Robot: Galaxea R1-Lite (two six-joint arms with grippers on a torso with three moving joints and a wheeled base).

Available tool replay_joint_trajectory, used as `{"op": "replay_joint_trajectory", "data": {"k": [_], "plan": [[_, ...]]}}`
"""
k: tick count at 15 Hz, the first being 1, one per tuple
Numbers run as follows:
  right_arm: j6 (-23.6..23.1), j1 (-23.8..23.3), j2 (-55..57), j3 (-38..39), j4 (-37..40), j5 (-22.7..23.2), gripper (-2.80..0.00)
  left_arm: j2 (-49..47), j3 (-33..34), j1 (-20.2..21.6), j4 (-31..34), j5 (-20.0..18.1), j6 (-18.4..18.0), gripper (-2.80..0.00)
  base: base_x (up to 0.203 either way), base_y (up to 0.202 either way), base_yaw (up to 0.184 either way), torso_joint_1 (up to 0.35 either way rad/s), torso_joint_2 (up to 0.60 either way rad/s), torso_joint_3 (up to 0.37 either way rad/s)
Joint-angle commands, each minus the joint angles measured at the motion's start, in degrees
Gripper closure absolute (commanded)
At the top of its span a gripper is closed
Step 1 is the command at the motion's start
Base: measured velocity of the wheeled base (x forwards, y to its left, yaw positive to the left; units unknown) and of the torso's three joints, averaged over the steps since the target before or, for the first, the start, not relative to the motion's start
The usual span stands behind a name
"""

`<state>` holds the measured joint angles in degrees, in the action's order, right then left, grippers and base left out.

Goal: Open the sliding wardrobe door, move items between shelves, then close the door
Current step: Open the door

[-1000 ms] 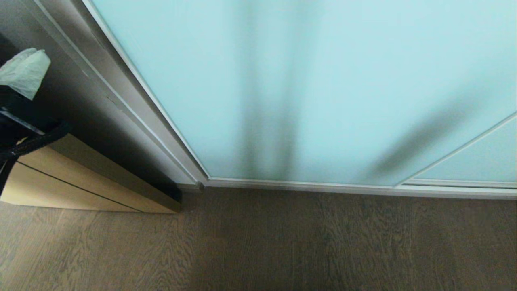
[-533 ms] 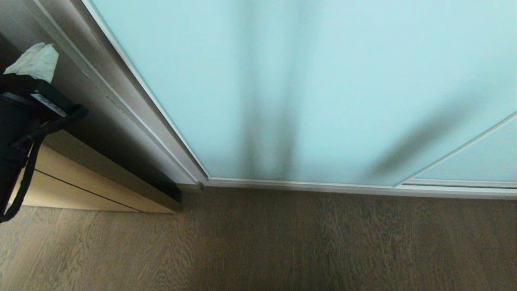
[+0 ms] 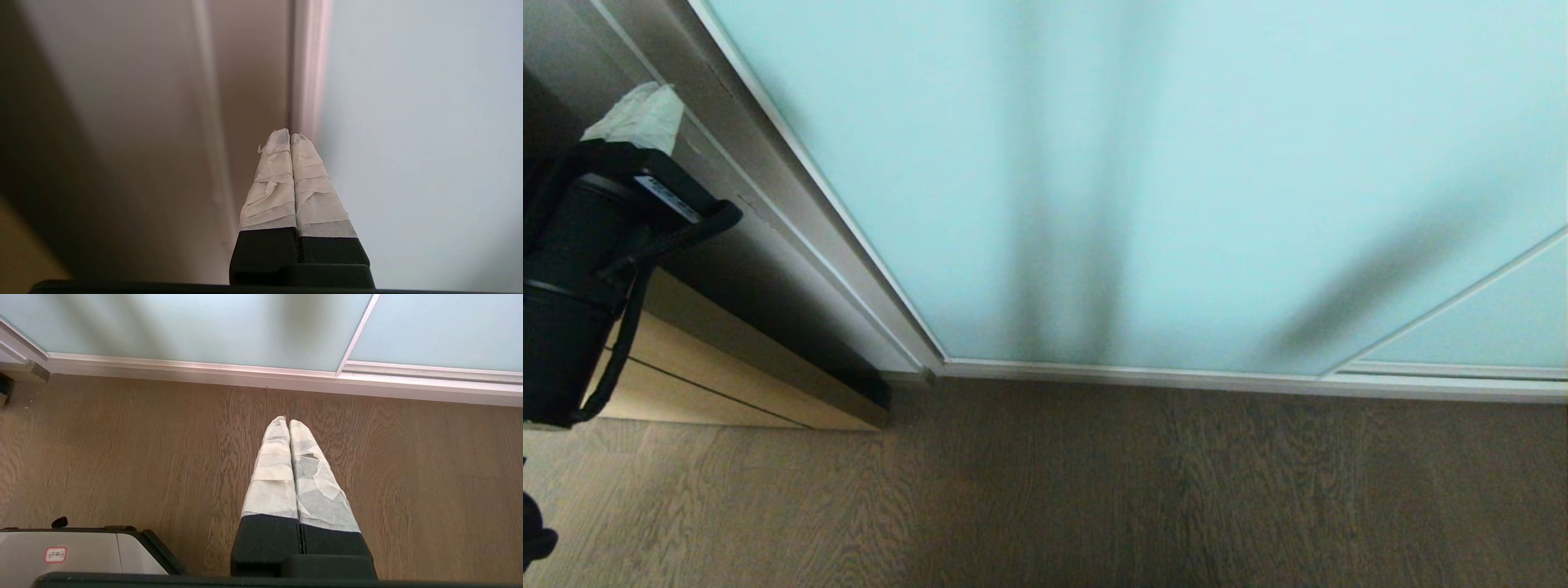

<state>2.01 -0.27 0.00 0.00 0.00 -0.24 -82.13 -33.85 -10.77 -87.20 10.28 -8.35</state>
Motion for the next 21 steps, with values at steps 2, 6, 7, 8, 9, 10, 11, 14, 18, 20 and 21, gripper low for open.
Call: {"op": "replay_joint_trajectory", "data": {"k": [2, 6, 7, 8, 9, 10, 11, 14, 18, 20, 21], "plan": [[0.01, 0.00, 0.00, 0.03, 0.00, -0.02, 0.00, -2.54, -1.26, -0.48, -0.46, 0.18, -0.09, 0.00, 0.000, 0.000, 0.000, 0.000, 0.00, 0.000], [0.01, 0.00, 0.00, 0.00, 0.00, -0.02, 0.00, -5.60, -4.15, -0.48, -0.46, 0.18, -0.01, 0.00, 0.000, 0.000, 0.000, 0.000, 0.00, 0.000], [0.01, 0.00, 0.00, 0.05, 0.00, -0.02, 0.00, -6.32, -4.91, -0.48, -0.46, 0.25, 0.01, 0.00, 0.000, 0.000, 0.000, 0.000, 0.00, 0.000], [0.01, 0.00, 0.00, 0.00, 0.00, -0.02, 0.00, -7.03, -5.72, -0.48, -0.46, 0.34, 0.11, 0.00, 0.000, 0.000, 0.000, 0.000, 0.00, 0.000], [0.01, 0.00, 0.00, 0.01, 0.00, -0.02, 0.00, -7.78, -6.61, -0.48, -0.46, 0.36, 0.25, 0.00, 0.000, 0.000, 0.000, 0.000, 0.00, 0.000], [0.01, 0.00, 0.00, 0.02, 0.00, -0.02, 0.00, -8.12, -7.10, -0.48, -0.46, 0.36, 0.26, 0.00, 0.000, 0.000, 0.000, 0.000, 0.00, 0.000], [0.01, 0.00, 0.00, 0.07, 0.00, -0.02, 0.00, -8.71, -7.58, -0.40, -0.46, 0.36, 0.26, 0.00, 0.000, 0.000, 0.000, 0.000, 0.00, 0.000], [0.01, 0.00, 0.00, 0.00, 0.00, -0.02, 0.00, -10.32, -9.63, -0.39, -0.46, 2.12, 0.27, 0.00, 0.000, 0.000, 0.000, 0.000, 0.00, 0.000], [0.01, 0.00, 0.00, 0.00, 0.00, -0.02, 0.00, -12.57, -13.12, -0.39, -0.46, 2.55, 0.35, 0.00, 0.000, 0.000, 0.000, 0.000, 0.00, 0.000], [0.01, 0.00, 0.00, 0.00, 0.00, -0.02, 0.00, -13.25, -13.51, -0.39, -0.46, 2.56, 0.54, 0.00, 0.000, 0.000, 0.000, 0.000, 0.00, 0.000], [0.01, 0.00, 0.00, 0.00, 0.00, -0.02, 0.00, -13.88, -13.57, -0.39, -0.46, 2.56, 0.54, 0.00, 0.000, 0.000, 0.000, 0.000, 0.00, 0.000]]}}
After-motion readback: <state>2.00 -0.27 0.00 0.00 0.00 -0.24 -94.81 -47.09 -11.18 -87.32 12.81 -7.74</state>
